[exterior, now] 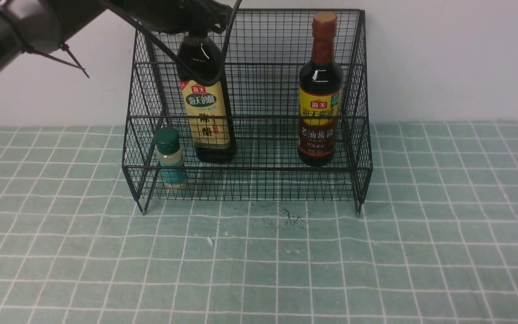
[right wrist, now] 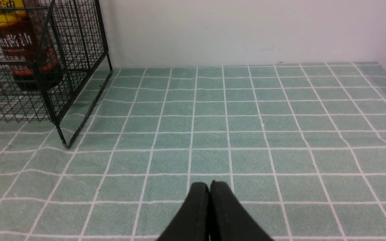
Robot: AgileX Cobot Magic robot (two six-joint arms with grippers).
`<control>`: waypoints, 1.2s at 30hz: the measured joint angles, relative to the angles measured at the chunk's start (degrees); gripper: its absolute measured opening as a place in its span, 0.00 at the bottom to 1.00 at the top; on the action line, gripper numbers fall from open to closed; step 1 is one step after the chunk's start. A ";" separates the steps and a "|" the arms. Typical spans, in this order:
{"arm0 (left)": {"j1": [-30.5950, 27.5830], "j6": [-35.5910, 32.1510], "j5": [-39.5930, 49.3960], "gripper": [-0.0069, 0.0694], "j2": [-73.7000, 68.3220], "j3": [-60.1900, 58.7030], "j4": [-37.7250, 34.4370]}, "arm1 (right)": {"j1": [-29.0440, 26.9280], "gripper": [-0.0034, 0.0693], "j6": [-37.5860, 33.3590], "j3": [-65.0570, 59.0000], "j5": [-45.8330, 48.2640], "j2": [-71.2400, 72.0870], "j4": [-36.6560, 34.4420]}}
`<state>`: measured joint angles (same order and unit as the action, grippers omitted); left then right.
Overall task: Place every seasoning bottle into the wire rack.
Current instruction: Use the left arm to put the condiment bottle back on the shelf
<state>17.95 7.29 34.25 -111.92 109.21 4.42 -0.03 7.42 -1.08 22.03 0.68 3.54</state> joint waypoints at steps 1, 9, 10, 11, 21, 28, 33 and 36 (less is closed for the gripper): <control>0.19 0.00 0.00 0.51 -0.15 0.00 0.25 | 0.00 0.03 0.00 0.00 0.00 0.00 0.00; 0.43 0.21 0.44 0.51 -0.34 0.06 0.97 | 0.00 0.03 0.00 0.00 0.00 0.00 0.00; 0.43 0.21 0.44 0.51 -0.34 0.06 0.97 | 0.00 0.03 0.00 0.00 0.00 0.00 0.00; 0.50 0.21 0.69 0.51 -0.28 0.11 0.97 | 0.00 0.03 0.00 0.00 0.00 0.00 0.00; 1.39 0.02 2.82 0.54 1.56 0.37 3.90 | 0.00 0.03 0.00 0.00 0.00 0.00 0.00; 1.43 -0.09 2.82 0.54 3.40 0.62 4.60 | 0.00 0.03 0.00 0.00 0.00 0.00 0.00; 1.43 -0.09 2.82 0.54 3.59 0.62 4.74 | 0.00 0.03 0.00 0.00 0.00 0.00 0.00; 1.43 -0.15 3.05 0.54 5.13 0.62 4.79 | 0.00 0.03 -0.07 0.00 0.00 0.00 0.00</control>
<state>19.37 7.14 37.30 -106.78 109.83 9.20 -0.03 7.35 -1.08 22.03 0.68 3.54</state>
